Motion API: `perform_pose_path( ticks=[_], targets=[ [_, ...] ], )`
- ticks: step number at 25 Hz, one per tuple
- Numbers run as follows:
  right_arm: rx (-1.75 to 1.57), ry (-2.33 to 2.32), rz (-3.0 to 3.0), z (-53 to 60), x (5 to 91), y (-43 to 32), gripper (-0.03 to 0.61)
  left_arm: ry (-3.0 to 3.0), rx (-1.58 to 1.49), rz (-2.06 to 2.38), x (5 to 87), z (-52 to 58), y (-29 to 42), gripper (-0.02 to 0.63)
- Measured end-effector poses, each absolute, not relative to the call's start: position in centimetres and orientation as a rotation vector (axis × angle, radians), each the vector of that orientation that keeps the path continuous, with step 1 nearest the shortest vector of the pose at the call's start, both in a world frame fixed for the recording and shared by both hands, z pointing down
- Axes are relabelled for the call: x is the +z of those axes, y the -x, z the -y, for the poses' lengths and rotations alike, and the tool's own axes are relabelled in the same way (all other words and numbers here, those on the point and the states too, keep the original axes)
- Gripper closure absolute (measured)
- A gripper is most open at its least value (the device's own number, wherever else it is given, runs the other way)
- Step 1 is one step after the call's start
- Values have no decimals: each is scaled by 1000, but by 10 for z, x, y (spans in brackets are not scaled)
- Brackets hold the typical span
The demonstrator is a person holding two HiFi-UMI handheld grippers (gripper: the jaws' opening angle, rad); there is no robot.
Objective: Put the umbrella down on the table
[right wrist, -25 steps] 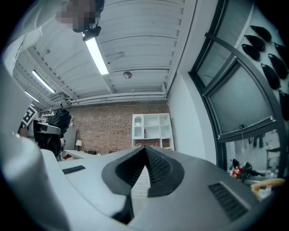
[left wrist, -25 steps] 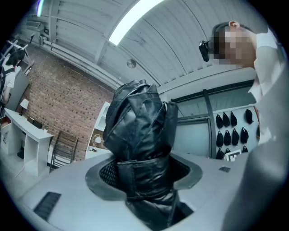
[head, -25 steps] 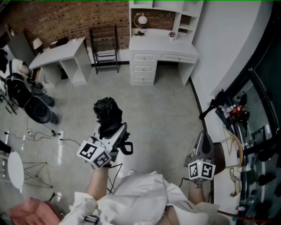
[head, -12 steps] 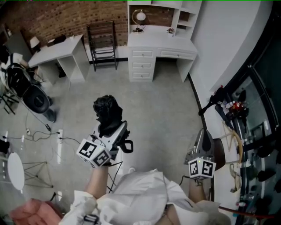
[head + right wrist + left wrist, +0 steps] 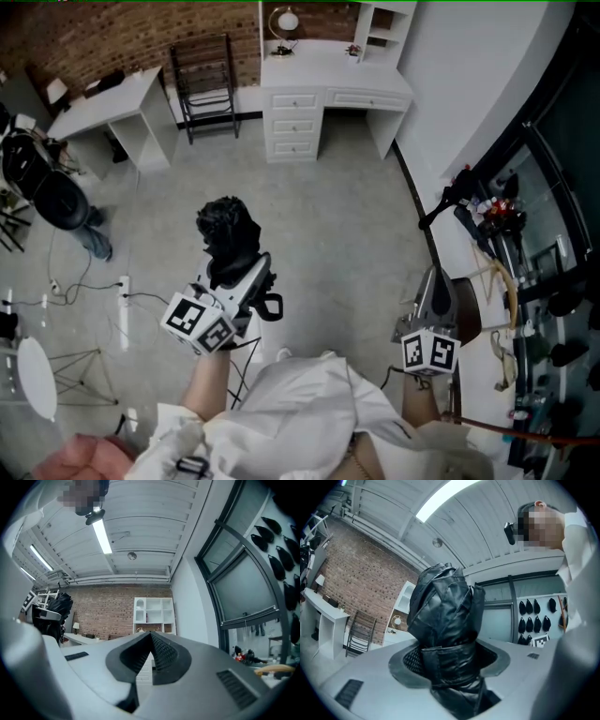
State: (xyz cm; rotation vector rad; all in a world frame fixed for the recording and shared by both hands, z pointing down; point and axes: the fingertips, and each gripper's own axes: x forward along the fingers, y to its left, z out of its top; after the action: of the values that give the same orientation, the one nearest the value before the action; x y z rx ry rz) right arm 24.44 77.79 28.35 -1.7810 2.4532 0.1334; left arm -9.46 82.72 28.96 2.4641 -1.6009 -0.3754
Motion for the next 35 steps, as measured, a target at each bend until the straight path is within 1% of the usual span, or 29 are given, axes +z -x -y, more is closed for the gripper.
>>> perform_pose_path(
  ticks=[10,17,28,35],
  targets=[
    [116,1877,-2464,-793,305,-228,560,-2466,-331,1502,318,-817,108,333],
    [113,1888,-2462,-782,310,-225,560,-2475,-344,1482,322,-807,107,333],
    [156,1812,-2487,-739,308,-215,549,-2496,-365,1518,313,-776,103,333],
    [126,1816,-2463,-659,312,-242,549,-2510,-329,1515,306,-689,77,333]
  ],
)
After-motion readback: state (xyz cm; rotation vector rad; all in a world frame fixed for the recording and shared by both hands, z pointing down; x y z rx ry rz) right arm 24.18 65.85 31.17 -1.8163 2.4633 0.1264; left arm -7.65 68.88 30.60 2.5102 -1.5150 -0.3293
